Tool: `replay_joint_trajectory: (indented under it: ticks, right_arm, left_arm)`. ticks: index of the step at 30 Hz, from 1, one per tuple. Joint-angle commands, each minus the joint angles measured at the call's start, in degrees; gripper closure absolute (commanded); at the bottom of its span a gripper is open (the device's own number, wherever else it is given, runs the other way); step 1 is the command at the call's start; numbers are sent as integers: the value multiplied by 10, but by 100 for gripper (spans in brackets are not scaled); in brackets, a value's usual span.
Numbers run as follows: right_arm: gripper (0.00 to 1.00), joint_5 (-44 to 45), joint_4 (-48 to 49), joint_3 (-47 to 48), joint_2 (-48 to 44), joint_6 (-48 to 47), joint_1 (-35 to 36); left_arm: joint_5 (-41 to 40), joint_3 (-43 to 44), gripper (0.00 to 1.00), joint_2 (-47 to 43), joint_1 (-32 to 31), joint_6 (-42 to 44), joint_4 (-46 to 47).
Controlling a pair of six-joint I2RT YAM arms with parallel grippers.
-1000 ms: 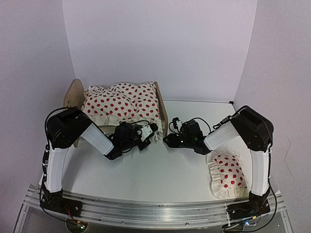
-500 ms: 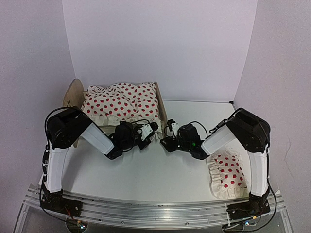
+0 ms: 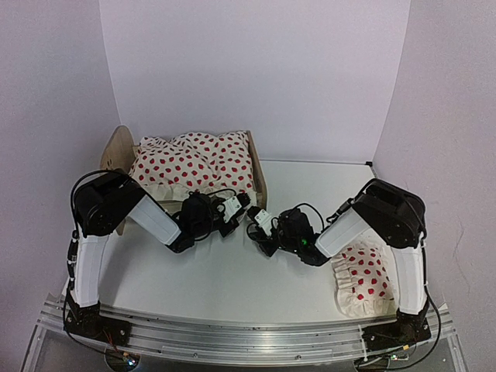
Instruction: Set up the pet bed
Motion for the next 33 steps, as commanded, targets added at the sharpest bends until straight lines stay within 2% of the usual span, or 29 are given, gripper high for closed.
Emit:
replay_joint_trajectory:
  ticks: [1,10,20,24,28,33]
  right_arm:
    - [70,63,33,49,34,-74,-7]
    - [63,115,45,80,66,-114,-8]
    - [62,187,61,146,123,-133,-8]
    - [73,199,60,163,138,-129,-8]
    - [99,193,41,166,136,-128,-8]
    - [100,177,-7,111,73,-73,-9]
  left_arm:
    - [10,20,100,-4,7,-5,11]
    - [16,16,100,-5,10,-12,12]
    - [27,16,100,-5,11,-19,10]
    - [27,16,100,-5,11,-22,10]
    - [22,17,100,-6,11,-24,13]
    - [12,18,100,-17,16,-19,2]
